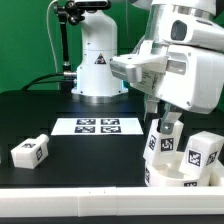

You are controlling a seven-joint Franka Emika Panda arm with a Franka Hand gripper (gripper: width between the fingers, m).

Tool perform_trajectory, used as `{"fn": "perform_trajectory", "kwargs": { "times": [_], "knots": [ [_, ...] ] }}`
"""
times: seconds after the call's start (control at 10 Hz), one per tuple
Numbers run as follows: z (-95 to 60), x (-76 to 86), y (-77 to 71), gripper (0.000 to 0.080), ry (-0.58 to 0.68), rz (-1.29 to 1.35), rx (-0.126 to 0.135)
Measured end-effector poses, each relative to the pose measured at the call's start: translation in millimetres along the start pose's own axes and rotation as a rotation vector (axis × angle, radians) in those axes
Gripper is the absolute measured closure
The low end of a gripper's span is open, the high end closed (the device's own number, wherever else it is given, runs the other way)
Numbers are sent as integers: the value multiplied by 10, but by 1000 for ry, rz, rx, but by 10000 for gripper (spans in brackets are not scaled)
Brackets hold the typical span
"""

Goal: Assemble stool

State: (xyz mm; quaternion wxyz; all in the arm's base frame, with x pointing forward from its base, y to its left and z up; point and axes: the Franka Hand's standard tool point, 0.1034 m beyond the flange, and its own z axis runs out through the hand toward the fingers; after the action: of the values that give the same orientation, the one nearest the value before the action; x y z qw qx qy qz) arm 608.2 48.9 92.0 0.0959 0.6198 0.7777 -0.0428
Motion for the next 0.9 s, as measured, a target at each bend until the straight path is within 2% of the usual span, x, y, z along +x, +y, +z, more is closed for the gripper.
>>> {"fn": "perform_trajectory", "kwargs": {
  "times": [0.5,0.7,0.9],
  "knots": [
    [-1,-4,0,462,0,254,0],
    [2,0,-3,462,0,452,2],
    [-3,16,-21,462,-6,694,17]
  ]
}}
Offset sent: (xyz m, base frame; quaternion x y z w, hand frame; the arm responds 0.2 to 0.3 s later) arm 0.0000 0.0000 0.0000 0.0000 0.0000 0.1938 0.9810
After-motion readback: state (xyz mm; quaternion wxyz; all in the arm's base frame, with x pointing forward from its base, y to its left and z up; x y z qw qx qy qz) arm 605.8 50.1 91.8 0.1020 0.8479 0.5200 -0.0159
